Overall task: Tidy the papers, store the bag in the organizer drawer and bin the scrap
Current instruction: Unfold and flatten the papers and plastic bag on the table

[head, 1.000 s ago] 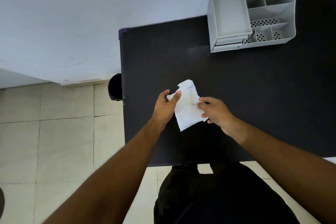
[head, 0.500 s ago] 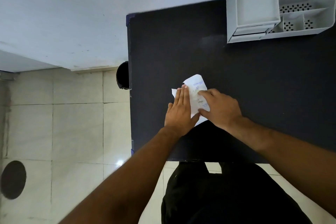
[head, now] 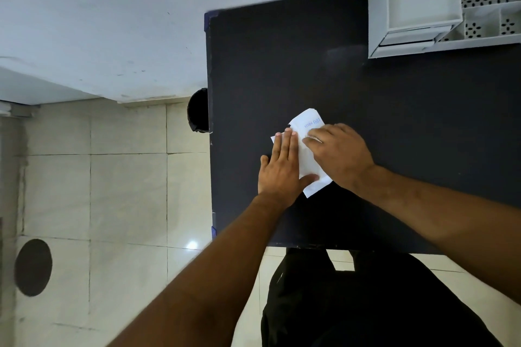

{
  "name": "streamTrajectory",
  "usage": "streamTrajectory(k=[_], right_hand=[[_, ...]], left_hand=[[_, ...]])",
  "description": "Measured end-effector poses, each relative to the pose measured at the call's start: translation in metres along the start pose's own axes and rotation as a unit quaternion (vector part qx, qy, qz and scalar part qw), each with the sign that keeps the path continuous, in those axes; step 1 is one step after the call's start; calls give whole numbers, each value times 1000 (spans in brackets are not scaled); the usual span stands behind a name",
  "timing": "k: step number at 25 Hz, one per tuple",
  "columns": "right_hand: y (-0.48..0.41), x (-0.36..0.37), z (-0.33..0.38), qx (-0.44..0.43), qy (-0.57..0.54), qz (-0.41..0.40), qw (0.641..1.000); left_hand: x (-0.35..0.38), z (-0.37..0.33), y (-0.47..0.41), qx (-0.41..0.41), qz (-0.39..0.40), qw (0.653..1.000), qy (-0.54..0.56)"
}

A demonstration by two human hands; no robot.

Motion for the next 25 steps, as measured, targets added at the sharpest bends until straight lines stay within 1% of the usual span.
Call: streamTrajectory(k=[4,6,8,10,11,13,14,15,17,18,19,20,21,23,24,25], right_hand=[[-5,10,-8,17,-45,15,999],[-5,10,-11,47,-67,-2,997],[-2,7,-20,125,-138,-41,982],[2,3,-28,208,-241,-81,945],[5,-1,-35,252,-299,-105,914],[14,-2,-50,358,-405,-136,830],[20,-1,-57,411,-455,-146,777],[27,3,-63,458,-507,-151,714],[41,9,-70,517,-606,-151,585],[48,10,-71,534,-640,-141,535],[54,10,-71,544,-665,-123,497],[61,11,-70,549,-683,-104,471],[67,11,-69,549,-697,-87,454],[75,9,-66,544,-713,-68,438],[79,7,-66,540,-719,-68,432],[82,6,-66,537,-725,-69,427]], left_hand=[[1,5,-3,-7,0,1000,-7],[1,4,-3,-9,5,1000,2],[0,4,-5,-14,10,1000,4],[-1,3,-5,-17,14,1000,0],[-1,3,-5,-17,15,1000,-1],[-3,0,-5,-17,20,1000,2],[-4,-1,-6,-17,23,1000,1],[-6,-1,-7,-17,26,1000,-3],[-14,-1,-11,-12,30,999,-21],[-20,0,-13,-7,30,999,-34],[-26,2,-16,-1,31,998,-48],[-33,3,-19,6,34,997,-63],[-39,2,-22,14,40,996,-72],[-50,-5,-25,30,52,997,-43],[-54,-14,-24,44,45,998,-8],[-58,-26,-21,60,22,997,34]])
Point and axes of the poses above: each hand's wrist, its own y-axis away from the middle knuckle, its own x-axis out of the palm, z = x × y, the point moved 6 cm from there along -y, towards the middle knuckle, and after that the axes turned 2 degrees about -y, right-handed, at the moved point
